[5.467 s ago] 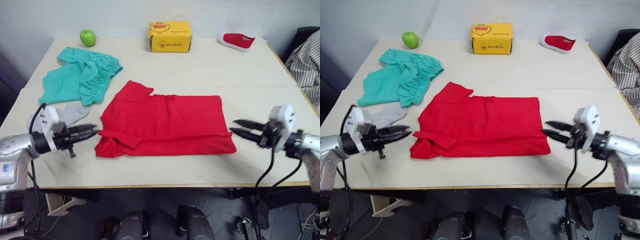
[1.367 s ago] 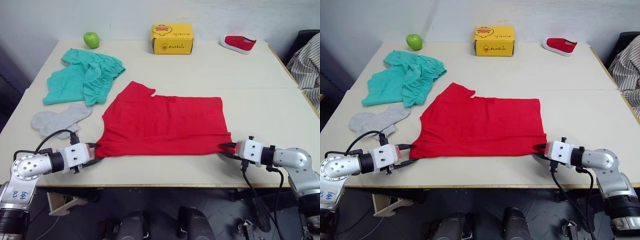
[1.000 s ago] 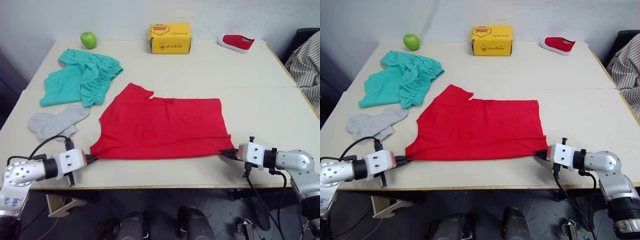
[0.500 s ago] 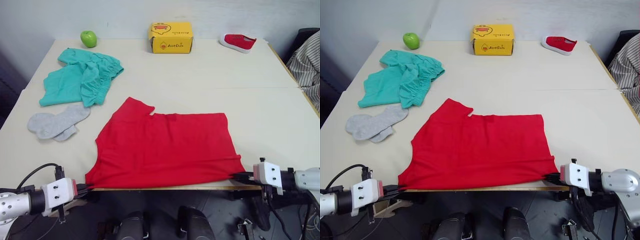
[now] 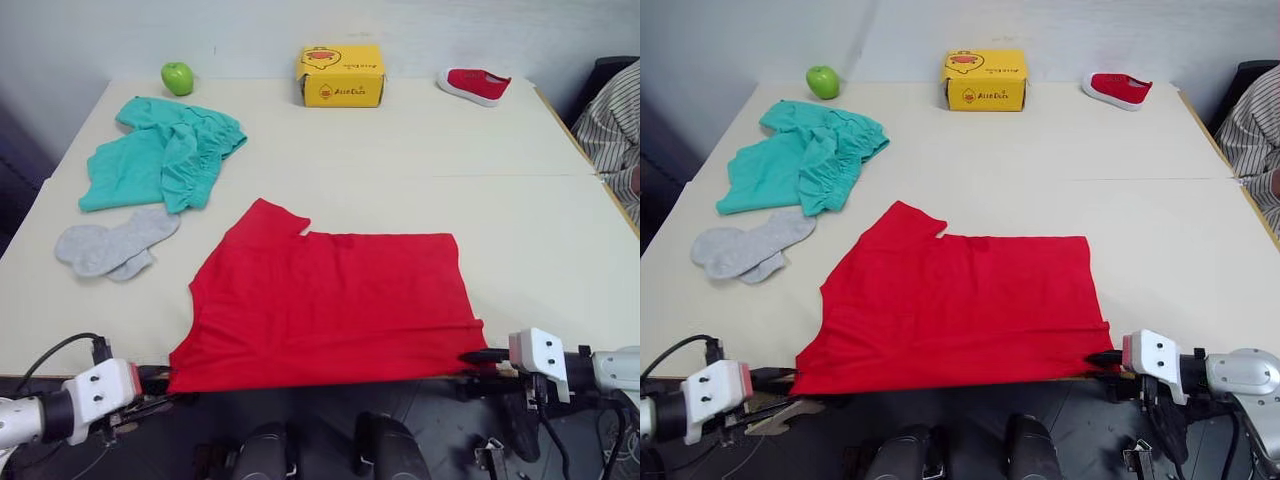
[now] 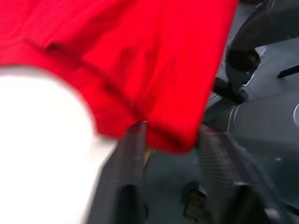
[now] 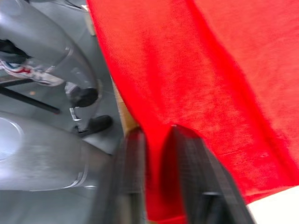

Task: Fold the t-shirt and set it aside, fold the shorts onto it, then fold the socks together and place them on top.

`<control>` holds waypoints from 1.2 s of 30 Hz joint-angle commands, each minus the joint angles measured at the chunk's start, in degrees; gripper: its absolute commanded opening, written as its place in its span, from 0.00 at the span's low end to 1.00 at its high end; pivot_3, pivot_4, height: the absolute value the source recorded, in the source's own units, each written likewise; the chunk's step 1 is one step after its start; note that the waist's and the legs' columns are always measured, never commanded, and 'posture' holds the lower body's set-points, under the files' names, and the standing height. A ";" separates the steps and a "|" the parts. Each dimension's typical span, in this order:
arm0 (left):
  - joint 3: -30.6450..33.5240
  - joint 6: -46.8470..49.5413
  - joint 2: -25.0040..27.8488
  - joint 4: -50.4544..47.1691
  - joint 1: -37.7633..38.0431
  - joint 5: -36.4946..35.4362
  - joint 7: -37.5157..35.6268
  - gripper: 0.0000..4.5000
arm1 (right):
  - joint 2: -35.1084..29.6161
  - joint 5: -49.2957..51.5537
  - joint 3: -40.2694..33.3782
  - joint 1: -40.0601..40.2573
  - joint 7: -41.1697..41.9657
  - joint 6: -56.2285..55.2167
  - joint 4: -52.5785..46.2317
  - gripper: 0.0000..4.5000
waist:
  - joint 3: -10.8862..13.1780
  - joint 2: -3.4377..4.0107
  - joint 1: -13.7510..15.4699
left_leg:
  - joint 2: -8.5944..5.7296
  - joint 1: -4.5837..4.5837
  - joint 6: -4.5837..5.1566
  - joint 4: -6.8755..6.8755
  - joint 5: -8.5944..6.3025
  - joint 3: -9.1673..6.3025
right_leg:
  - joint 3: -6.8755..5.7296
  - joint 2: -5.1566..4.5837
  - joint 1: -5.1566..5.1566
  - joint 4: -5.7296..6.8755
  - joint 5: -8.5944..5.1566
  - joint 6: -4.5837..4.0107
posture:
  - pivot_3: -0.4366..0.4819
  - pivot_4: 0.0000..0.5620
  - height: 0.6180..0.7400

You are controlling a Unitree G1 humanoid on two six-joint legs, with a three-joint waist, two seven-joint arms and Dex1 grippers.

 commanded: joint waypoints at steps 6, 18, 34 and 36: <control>9.92 9.33 9.36 16.51 -2.55 -7.00 -13.80 1.00 | -4.23 5.24 -8.30 -0.48 7.97 1.79 6.34 0.94 | -0.01 -0.06 -0.10 | 0.09 0.00 -0.15 0.07 -0.11 0.02 | -0.01 0.53 -0.03 -0.08 -0.04 -0.06 | 0.48 0.27 1.00; -19.68 38.73 2.25 30.50 -59.87 -7.87 2.37 1.00 | 6.75 -5.98 5.66 -55.09 0.25 12.97 42.53 1.00 | 0.11 0.11 -0.71 | -0.05 -0.20 -0.80 0.01 0.49 0.25 | 0.14 0.74 -0.56 1.00 -0.04 -0.47 | 0.48 0.27 1.00; -26.01 37.71 -7.67 43.63 -76.27 1.05 12.36 1.00 | 20.75 -20.66 10.15 -79.07 -8.75 10.20 78.66 1.00 | 0.17 -0.07 -3.25 | -0.09 -0.76 -0.90 0.14 1.04 0.74 | 0.17 0.84 -1.00 1.16 0.02 -0.23 | 0.48 0.27 1.00; -25.42 38.30 -7.37 42.36 -75.02 0.72 12.56 1.00 | 21.54 -20.87 9.73 -79.09 -9.25 10.49 79.14 1.00 | 0.17 -0.07 -3.37 | -0.07 -0.73 -0.92 0.14 1.06 0.73 | 0.18 0.85 -1.00 1.19 0.02 -0.23 | 0.48 0.27 1.00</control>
